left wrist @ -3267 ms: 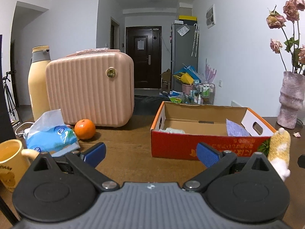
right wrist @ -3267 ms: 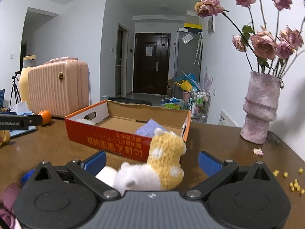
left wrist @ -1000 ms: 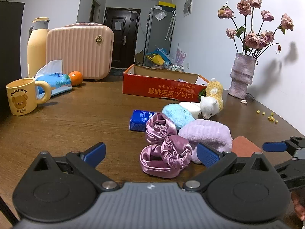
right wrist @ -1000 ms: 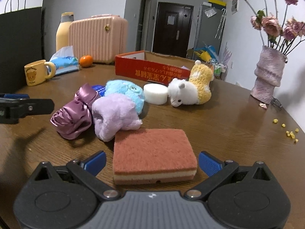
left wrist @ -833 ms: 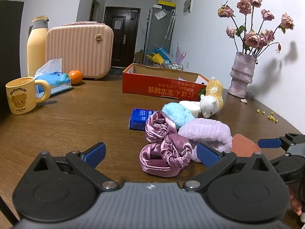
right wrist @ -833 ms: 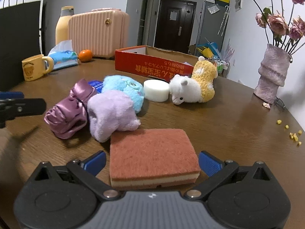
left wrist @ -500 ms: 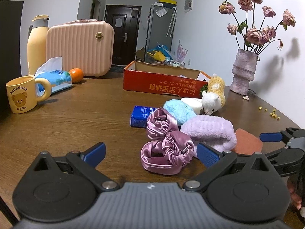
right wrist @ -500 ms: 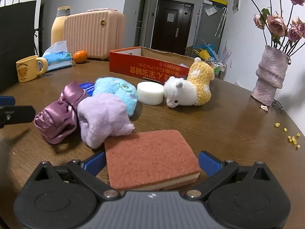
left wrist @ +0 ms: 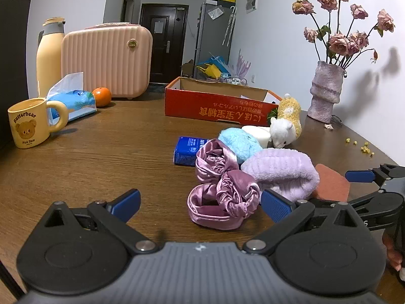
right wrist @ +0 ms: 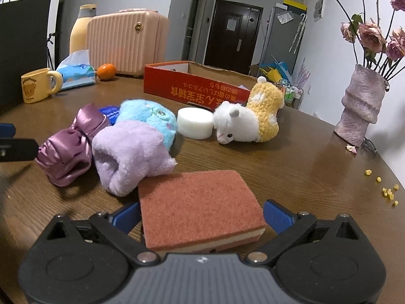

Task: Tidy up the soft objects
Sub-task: 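Lower the right gripper onto the pink sponge and close it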

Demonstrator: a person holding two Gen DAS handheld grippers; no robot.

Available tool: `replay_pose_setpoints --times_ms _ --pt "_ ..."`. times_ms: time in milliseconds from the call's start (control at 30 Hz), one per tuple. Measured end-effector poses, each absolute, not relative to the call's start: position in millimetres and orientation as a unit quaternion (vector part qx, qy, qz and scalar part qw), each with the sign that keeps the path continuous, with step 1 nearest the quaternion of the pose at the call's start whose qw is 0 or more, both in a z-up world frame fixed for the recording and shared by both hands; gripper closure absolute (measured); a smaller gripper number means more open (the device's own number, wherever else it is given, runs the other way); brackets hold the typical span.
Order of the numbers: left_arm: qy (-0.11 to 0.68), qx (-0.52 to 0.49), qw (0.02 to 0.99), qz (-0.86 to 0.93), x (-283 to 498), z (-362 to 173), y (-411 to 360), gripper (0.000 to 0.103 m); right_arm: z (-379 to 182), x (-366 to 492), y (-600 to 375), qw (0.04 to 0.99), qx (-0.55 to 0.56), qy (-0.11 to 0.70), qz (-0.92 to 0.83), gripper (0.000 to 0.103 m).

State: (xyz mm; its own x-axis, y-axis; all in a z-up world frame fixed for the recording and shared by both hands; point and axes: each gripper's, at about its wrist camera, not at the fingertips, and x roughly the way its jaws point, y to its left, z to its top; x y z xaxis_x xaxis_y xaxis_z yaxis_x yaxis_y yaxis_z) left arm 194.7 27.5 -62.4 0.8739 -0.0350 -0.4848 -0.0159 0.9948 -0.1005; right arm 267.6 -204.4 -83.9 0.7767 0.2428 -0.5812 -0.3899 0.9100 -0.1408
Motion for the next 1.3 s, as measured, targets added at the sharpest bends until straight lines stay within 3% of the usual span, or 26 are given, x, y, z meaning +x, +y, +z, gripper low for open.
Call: replay_pose_setpoints --times_ms 100,167,267,367,467,633,967,1300 --pt "0.252 -0.051 0.966 -0.003 195.1 -62.5 27.8 0.0 -83.2 264.7 -206.4 0.937 -0.122 0.282 0.168 0.003" --pt "0.252 -0.05 0.966 -0.002 195.1 -62.4 27.2 0.0 -81.2 261.6 -208.5 0.94 -0.117 0.273 0.167 0.016" --pt "0.254 -0.048 0.966 0.0 195.6 -62.7 26.6 0.0 -78.7 259.3 -212.0 0.944 -0.11 0.266 0.161 0.018" --pt "0.255 -0.046 0.966 0.004 196.0 -62.7 25.5 0.0 -76.9 259.1 -216.9 0.946 -0.096 0.265 0.161 0.017" --pt "0.256 -0.048 0.966 0.008 196.6 -62.9 26.6 0.0 -73.2 259.9 -223.4 0.947 -0.075 0.262 0.167 0.001" --pt "0.262 -0.049 0.964 0.006 198.8 -63.7 27.0 0.0 -63.2 264.5 -236.5 0.946 -0.066 0.258 0.187 0.0" --pt "0.267 -0.019 0.963 0.011 204.0 -58.7 17.7 0.0 -53.8 300.3 -232.0 0.897 -0.117 0.335 0.265 0.0" --pt "0.269 -0.005 0.963 0.019 210.9 -55.7 15.0 0.0 -83.3 317.9 -217.9 0.88 -0.134 0.377 0.256 0.0"
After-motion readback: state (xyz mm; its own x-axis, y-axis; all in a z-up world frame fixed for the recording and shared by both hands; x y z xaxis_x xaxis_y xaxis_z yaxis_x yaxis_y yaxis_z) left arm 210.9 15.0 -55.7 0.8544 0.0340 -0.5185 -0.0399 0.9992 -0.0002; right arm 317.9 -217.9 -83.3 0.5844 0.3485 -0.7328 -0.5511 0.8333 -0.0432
